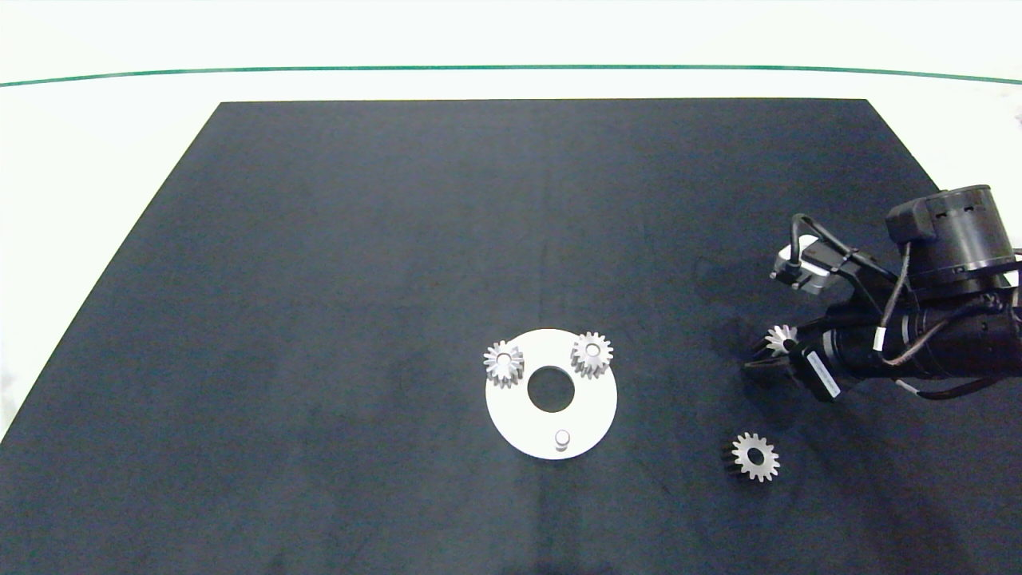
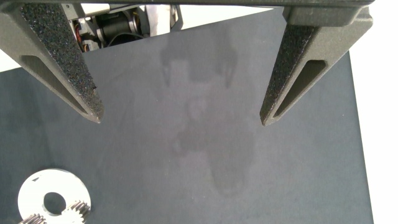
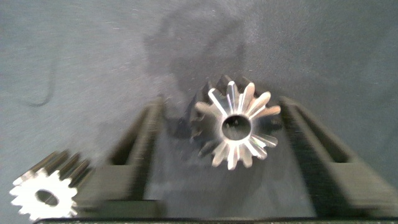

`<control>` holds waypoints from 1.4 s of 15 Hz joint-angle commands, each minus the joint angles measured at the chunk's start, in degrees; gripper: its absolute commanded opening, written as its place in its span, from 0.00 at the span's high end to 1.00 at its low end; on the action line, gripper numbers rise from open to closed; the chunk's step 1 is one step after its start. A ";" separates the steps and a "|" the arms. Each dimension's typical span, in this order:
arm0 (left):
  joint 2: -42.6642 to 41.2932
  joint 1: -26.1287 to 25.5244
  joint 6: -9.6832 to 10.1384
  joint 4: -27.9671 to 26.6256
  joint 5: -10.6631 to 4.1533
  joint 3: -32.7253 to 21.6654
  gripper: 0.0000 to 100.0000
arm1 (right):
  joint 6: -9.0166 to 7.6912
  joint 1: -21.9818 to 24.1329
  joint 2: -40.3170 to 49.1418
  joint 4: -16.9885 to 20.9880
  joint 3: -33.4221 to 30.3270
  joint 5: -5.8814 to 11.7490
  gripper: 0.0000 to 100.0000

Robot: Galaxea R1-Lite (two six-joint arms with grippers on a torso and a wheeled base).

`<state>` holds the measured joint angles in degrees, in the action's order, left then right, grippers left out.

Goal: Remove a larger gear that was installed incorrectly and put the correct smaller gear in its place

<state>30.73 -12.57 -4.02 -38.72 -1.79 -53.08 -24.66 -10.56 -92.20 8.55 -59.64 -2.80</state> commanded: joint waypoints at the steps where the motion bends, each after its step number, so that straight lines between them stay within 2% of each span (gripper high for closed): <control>1: -0.23 0.00 -0.02 -0.22 -0.05 0.17 0.00 | -1.00 -3.86 6.06 1.30 0.75 -0.98 0.00; 4: -0.50 0.00 -0.02 -0.22 -0.05 0.96 0.00 | -2.50 -10.45 12.04 6.13 0.84 -0.98 0.00; 7: -0.76 0.00 -0.02 -0.22 -0.05 0.96 0.00 | -2.58 -17.04 16.00 12.02 1.45 -0.45 0.00; 8: -0.85 0.00 -0.02 -0.22 -0.05 0.96 0.00 | -2.94 -18.27 16.52 12.64 2.77 -0.36 0.00; 10: -0.94 0.00 -0.02 -0.22 -0.05 0.96 0.00 | -6.10 -18.53 16.52 12.46 6.46 -0.10 0.00; 11: -0.94 0.00 -0.02 -0.22 -0.05 0.96 0.00 | -6.80 -18.53 16.26 12.11 8.04 0.69 0.00; 14: -1.03 0.00 -0.02 -0.22 -0.14 0.87 0.00 | -7.51 -18.80 14.15 10.09 10.68 2.98 0.00; 15: -1.03 0.00 -0.02 -0.13 -0.14 0.87 0.00 | -7.77 -18.80 13.18 7.71 11.56 3.16 0.00; 17: -1.03 0.00 -0.02 -0.13 -0.05 0.87 0.00 | -7.68 -19.68 11.51 1.65 13.93 4.91 0.00; 18: -1.03 0.00 -0.02 -0.13 -0.14 0.87 0.00 | -7.68 -20.20 10.99 0.24 14.64 5.26 0.00; 21: -1.03 0.00 -0.02 -0.13 -0.14 0.87 0.00 | -7.59 -21.26 9.32 -0.02 14.99 5.62 0.00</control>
<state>29.66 -12.56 -4.02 -38.64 -1.89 -52.22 -32.07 -31.52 -81.42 8.51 -44.84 2.78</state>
